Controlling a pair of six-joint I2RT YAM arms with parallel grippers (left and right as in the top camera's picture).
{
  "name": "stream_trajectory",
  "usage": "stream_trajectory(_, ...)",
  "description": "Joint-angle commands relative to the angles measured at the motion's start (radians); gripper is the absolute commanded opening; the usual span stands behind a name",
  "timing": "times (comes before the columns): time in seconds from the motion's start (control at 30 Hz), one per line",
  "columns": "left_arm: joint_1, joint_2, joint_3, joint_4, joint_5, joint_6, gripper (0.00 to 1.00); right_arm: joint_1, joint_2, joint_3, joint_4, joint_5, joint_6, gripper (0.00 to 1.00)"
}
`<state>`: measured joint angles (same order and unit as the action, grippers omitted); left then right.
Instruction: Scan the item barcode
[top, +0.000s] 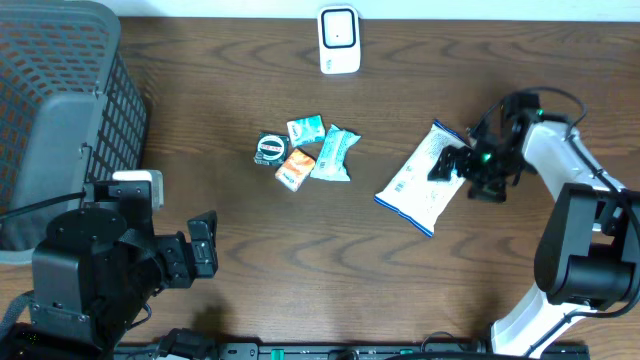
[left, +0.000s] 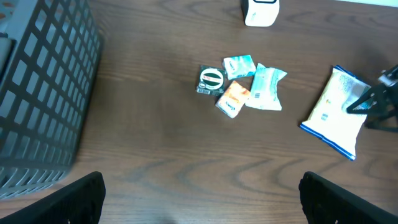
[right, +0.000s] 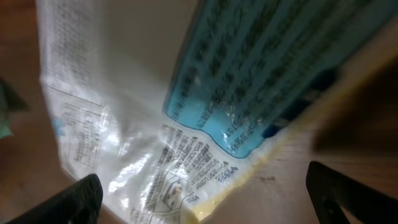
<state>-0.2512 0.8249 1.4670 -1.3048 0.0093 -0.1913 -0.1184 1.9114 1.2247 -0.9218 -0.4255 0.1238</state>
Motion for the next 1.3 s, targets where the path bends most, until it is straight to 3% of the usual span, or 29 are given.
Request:
stream_trajectory(0.0,0.003,0.003,0.009,-0.001,-0.002,-0.013,0.98,0.002,-0.002,-0.092,0.101,-0.06,0.097,0.99)
stream_trajectory(0.2,0.003,0.003,0.009,-0.001,-0.002,-0.013,0.98,0.019,-0.002,-0.185,0.276,-0.06,0.224,0.99)
stream_trajectory(0.37,0.003,0.003,0.009,-0.001,-0.002,-0.013,0.98,0.06,-0.001,-0.263,0.399,-0.055,0.305,0.92)
stream_trajectory(0.43,0.003,0.003,0.009,-0.001,-0.002,-0.013,0.98,0.076,-0.001,-0.294,0.447,-0.031,0.33,0.77)
stream_trajectory(0.53,0.003,0.003,0.009,-0.001,-0.002,-0.013,0.98,0.088,-0.001,-0.324,0.51,-0.018,0.343,0.18)
stream_trajectory(0.57,0.003,0.003,0.009,-0.001,-0.002,-0.013,0.98,0.088,-0.001,-0.325,0.515,-0.019,0.343,0.05)
stream_trajectory(0.6,0.003,0.003,0.009,-0.001,-0.002,-0.013,0.98,0.087,-0.001,-0.325,0.52,-0.023,0.342,0.01)
stream_trajectory(1.03,0.003,0.003,0.009,-0.001,-0.002,-0.013,0.98,0.06,-0.052,-0.215,0.542,-0.594,0.173,0.01)
stream_trajectory(1.27,0.003,0.003,0.009,-0.001,-0.002,-0.013,0.98,0.074,-0.195,-0.189,0.574,-0.636,0.151,0.01)
